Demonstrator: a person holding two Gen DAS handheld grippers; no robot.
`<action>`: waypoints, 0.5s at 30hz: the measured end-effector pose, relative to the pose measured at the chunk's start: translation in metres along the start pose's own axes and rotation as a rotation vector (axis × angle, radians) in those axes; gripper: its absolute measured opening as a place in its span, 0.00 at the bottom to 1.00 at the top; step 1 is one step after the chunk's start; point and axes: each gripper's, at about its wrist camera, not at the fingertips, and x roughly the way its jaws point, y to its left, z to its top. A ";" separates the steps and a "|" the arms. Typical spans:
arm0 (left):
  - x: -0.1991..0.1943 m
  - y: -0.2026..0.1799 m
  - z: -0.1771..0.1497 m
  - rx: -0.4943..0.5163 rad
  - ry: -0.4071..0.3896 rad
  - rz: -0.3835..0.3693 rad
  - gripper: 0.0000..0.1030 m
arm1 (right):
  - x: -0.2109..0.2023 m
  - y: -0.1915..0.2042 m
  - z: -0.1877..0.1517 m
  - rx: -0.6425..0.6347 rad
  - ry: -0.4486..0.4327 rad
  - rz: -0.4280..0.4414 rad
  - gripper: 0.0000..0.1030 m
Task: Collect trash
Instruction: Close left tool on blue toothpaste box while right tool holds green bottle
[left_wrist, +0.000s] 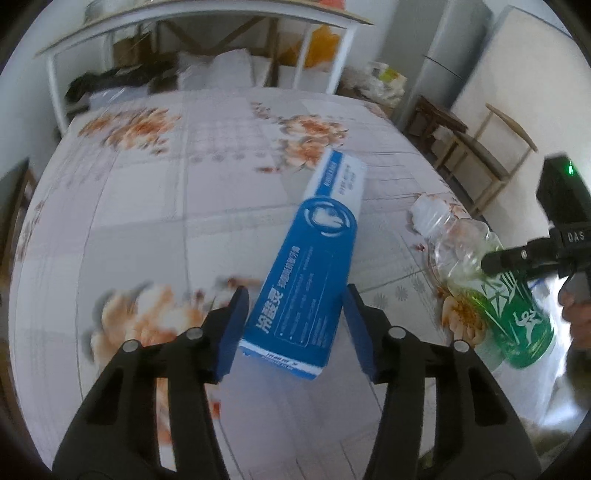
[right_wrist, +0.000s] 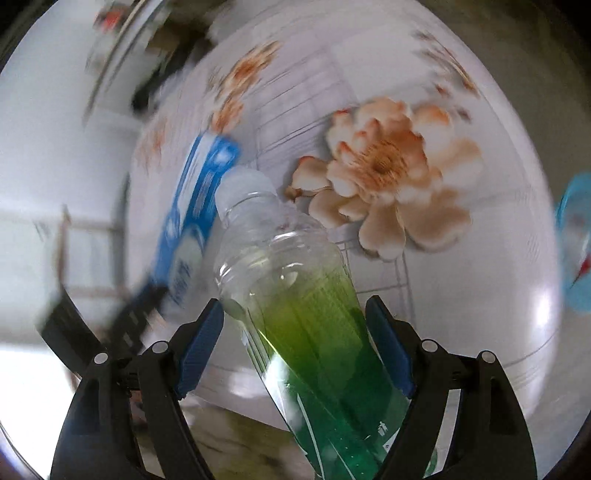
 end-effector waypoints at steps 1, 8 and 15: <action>-0.004 0.002 -0.004 -0.032 0.013 0.001 0.46 | 0.002 -0.006 0.004 0.043 -0.008 0.034 0.74; -0.026 0.015 -0.039 -0.223 0.125 -0.141 0.51 | 0.008 -0.014 -0.015 0.157 -0.083 0.174 0.73; -0.022 0.000 -0.008 -0.129 0.043 -0.082 0.60 | 0.015 0.010 -0.007 -0.013 -0.096 0.024 0.74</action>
